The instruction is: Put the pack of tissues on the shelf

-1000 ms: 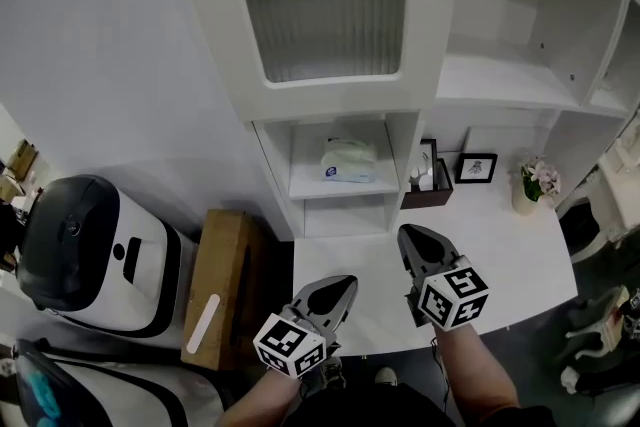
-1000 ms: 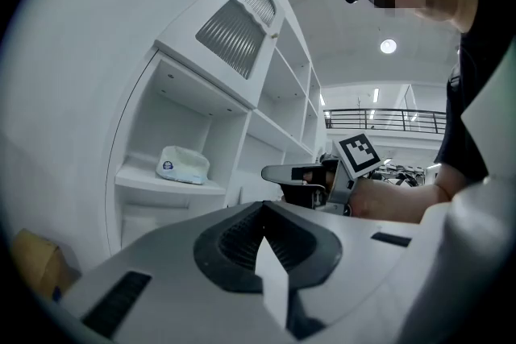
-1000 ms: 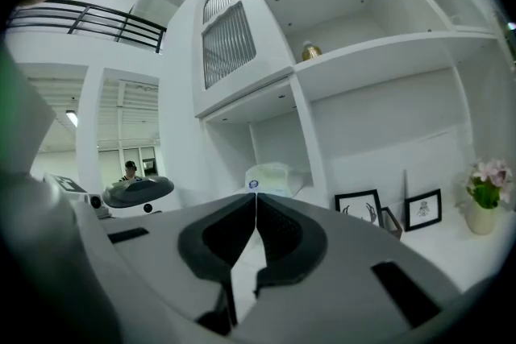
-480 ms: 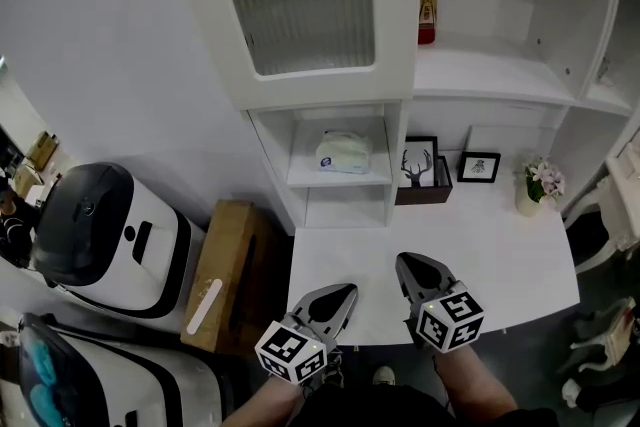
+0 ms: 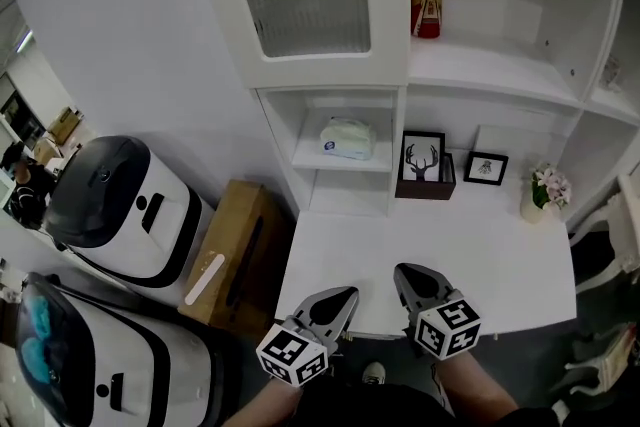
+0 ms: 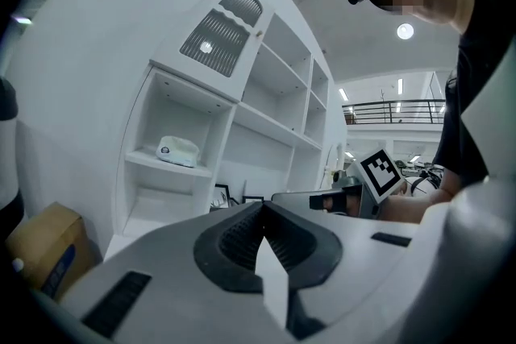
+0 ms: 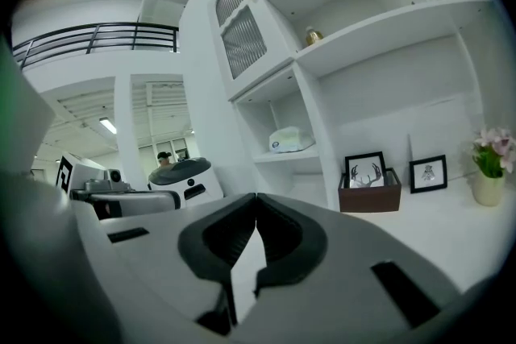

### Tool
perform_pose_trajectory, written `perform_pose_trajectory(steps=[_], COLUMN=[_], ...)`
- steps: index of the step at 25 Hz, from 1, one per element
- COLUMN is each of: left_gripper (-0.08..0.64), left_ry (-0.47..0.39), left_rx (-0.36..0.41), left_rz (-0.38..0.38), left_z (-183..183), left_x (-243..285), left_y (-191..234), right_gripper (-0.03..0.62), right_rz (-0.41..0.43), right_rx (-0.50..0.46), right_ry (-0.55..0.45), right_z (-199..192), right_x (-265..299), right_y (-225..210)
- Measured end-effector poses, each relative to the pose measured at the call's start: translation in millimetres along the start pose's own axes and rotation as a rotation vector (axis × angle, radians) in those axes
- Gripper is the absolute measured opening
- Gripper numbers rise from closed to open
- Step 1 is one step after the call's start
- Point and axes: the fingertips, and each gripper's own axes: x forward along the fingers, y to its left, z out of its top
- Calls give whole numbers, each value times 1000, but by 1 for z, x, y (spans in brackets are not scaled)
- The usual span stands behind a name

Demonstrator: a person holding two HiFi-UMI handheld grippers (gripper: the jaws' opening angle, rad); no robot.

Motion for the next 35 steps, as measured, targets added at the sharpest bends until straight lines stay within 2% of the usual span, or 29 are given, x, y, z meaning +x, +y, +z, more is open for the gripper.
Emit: perform_pose_trajectory(steps=[9,16,25,35], left_gripper=[3,3,3,3], left_ry=[10,17,26,15], left_rx=[8,6,5,9], left_rz=[102,130,72,-49], left_z=[-4,-5,-3,3], left_x=[-28,-50,-80,-119], left_y=[-3,6,24,36], right_gripper=[5,5,5,5], right_rz=[91,127,65,-54], right_rx=[26,33,49,50], right_ry=[5,3,-5,-26], right_z=[-10,-16,-23,-31], right_x=[3,14,20,13], right_y=[24,49,80,124])
